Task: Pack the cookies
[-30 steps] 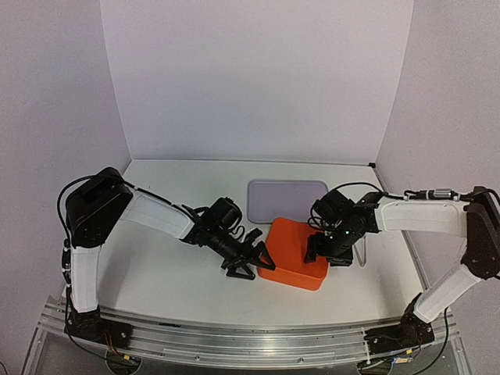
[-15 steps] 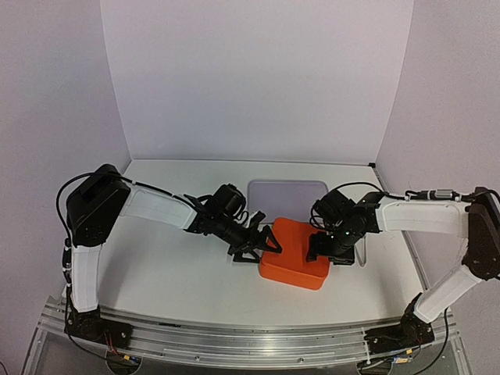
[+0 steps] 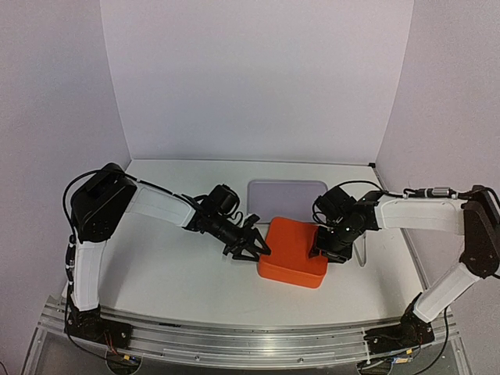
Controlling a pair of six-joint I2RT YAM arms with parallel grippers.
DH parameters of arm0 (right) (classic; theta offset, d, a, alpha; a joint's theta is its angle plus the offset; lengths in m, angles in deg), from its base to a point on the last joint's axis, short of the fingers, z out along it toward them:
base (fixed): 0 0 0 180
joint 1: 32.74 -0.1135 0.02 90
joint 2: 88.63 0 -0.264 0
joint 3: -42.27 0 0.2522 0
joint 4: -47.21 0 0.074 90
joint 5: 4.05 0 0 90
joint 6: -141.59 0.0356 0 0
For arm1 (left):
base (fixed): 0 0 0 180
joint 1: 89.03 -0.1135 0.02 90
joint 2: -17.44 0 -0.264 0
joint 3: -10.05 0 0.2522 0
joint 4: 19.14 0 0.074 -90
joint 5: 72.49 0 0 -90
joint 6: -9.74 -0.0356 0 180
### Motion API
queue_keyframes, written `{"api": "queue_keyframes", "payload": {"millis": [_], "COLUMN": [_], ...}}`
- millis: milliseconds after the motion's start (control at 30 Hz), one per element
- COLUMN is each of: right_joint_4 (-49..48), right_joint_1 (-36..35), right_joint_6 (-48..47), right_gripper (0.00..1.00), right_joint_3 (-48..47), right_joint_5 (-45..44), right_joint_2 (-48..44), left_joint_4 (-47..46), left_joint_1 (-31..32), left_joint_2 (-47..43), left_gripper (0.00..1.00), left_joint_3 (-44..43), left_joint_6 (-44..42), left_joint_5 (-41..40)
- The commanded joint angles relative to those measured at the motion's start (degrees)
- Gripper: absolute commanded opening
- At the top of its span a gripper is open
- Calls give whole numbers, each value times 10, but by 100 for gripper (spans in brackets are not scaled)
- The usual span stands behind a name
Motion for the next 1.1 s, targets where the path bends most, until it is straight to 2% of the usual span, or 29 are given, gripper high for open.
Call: {"api": "queue_keyframes", "payload": {"millis": [0, 133, 300, 367, 433, 600, 800, 933, 1067], "right_joint_4": [-84, -83, -82, -80, -65, 11, 27, 30, 31], "right_joint_1": [-57, -68, -71, -71, -71, -47, 16, 73, 100], "right_joint_6": [15, 19, 3, -1, -9, -39, -111, -182, -285], "right_gripper": [45, 47, 49, 54, 59, 78, 92, 93, 93], "right_joint_3": [16, 14, 31, 37, 38, 19, -9, -68, -175], "right_joint_5": [127, 135, 134, 128, 91, -11, -28, 25, 78], "right_joint_2": [87, 101, 72, 57, 37, -26, -72, -42, 48], "left_joint_4": [-5, 31, 67, 80, 84, 121, 122, 75, -84], "left_joint_1": [35, 42, 41, 40, 36, 24, 13, 14, 15], "left_joint_2": [64, 76, 59, 56, 52, 14, -72, -134, -179], "left_gripper": [33, 31, 27, 27, 34, 64, 99, 100, 100], "left_joint_3": [-6, -25, -21, -26, -39, -79, -53, 19, 127], "left_joint_6": [12, -2, -25, -39, -48, -75, -77, -70, -75], "left_joint_5": [-15, -16, -49, -58, -64, -135, -211, -196, -52]}}
